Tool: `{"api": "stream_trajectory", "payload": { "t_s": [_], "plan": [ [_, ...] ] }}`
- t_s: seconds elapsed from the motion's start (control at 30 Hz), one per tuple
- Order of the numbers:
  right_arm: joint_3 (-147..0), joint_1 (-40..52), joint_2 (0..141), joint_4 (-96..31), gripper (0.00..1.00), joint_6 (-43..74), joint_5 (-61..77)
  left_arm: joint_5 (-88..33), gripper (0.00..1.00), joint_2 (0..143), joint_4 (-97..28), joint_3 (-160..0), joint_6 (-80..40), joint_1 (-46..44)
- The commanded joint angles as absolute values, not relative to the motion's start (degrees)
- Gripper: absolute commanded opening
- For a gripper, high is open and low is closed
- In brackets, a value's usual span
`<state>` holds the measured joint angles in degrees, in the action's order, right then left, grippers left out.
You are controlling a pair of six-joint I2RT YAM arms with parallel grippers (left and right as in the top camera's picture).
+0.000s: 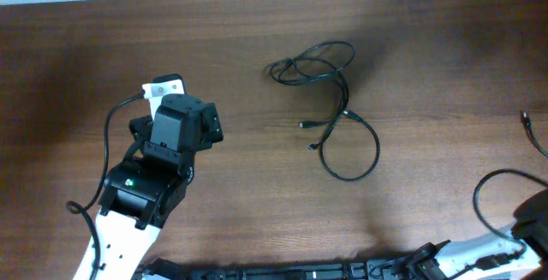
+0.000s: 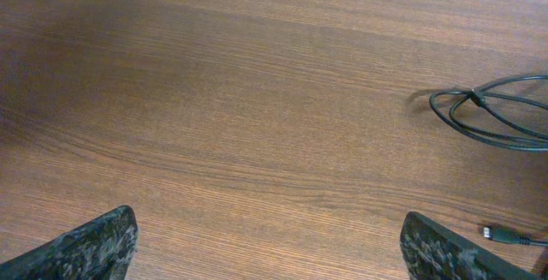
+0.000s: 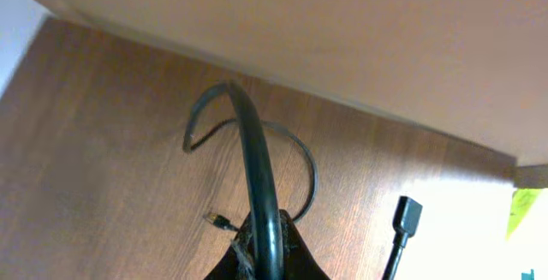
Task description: Untangle cables
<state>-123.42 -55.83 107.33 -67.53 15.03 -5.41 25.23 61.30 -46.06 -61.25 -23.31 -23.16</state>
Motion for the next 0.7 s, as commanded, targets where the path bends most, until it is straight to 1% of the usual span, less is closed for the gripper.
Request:
{"api": "stream_trajectory", "payload": {
  "t_s": [0.0, 0.23, 0.57, 0.6, 0.67],
  "plan": [
    [-123.63, -55.79, 110.76, -68.03, 0.04, 15.49, -4.49, 24.82, 0.99, 61.17, -46.11, -61.54, -22.39, -22.83],
    [-123.55, -54.50, 116.92, -68.73, 0.04, 14.68, -4.49, 24.82, 0.99, 61.17, -46.11, -61.54, -22.39, -22.83],
    [-123.52, -45.82, 122.34, -68.10, 0.05, 10.24, -4.47, 24.82, 0.99, 61.17, -46.11, -61.54, -22.39, -22.83],
    [-123.46, -44.62, 122.58, -68.10, 0.11, 8.97, -4.47, 24.80, 0.99, 61.17, -46.11, -61.54, -22.39, -22.83],
    [-123.39, -42.11, 122.63, -68.12, 0.32, 6.37, -4.47, 24.80, 0.99, 61.17, -46.11, -61.54, -22.39, -22.83]
  ]
}}
